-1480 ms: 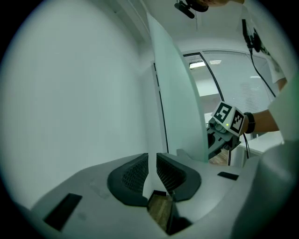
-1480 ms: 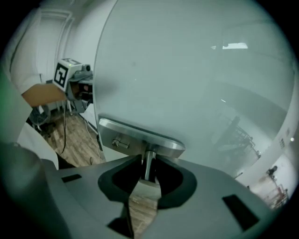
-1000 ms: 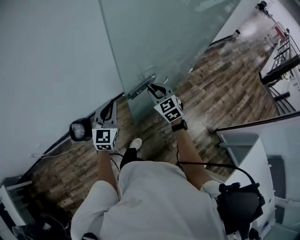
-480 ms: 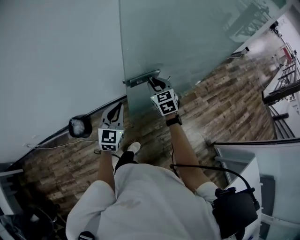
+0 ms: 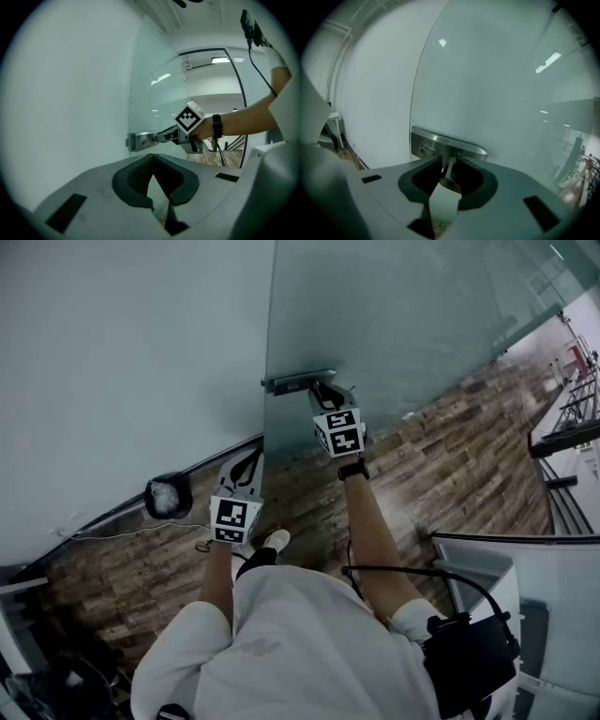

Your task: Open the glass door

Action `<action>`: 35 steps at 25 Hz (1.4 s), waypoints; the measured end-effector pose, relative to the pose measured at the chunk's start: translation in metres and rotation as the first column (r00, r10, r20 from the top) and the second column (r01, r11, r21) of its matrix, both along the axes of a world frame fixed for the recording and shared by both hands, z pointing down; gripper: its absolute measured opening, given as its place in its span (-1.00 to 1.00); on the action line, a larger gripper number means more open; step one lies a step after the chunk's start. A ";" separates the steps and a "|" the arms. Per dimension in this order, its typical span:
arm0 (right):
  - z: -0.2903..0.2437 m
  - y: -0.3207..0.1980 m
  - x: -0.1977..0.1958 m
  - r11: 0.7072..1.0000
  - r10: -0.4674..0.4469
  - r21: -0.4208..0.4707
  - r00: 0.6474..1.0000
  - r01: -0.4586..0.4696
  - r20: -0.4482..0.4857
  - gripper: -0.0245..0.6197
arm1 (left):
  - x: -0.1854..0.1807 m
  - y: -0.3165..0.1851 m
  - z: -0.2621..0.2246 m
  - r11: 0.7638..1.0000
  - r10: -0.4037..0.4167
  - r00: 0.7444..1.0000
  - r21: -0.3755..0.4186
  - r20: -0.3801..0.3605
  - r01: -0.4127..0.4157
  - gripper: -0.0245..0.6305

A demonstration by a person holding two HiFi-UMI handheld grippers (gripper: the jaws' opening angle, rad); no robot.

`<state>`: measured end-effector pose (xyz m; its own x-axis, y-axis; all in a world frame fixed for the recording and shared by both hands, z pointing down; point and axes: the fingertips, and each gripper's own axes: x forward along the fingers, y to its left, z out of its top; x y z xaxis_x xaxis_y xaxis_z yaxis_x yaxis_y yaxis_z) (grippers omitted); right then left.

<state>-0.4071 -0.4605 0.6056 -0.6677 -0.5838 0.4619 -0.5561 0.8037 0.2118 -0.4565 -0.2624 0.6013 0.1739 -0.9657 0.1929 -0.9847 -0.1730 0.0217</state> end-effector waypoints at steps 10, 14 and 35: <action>0.003 -0.038 -0.038 0.998 0.028 0.065 1.000 -0.028 -0.006 -0.64 | -0.026 -0.021 0.013 0.997 0.065 0.998 -0.033 0.001 -0.065 -0.91; 0.008 -0.051 -0.045 0.999 0.039 0.019 0.998 -0.040 0.046 -0.64 | -0.028 -0.033 0.023 0.995 0.090 0.996 -0.048 0.003 -0.090 -0.91; -0.201 0.224 0.457 0.554 0.619 0.277 0.611 -0.785 0.494 -0.64 | 0.437 -0.027 -0.155 0.559 0.815 0.580 0.257 0.007 -0.788 -0.91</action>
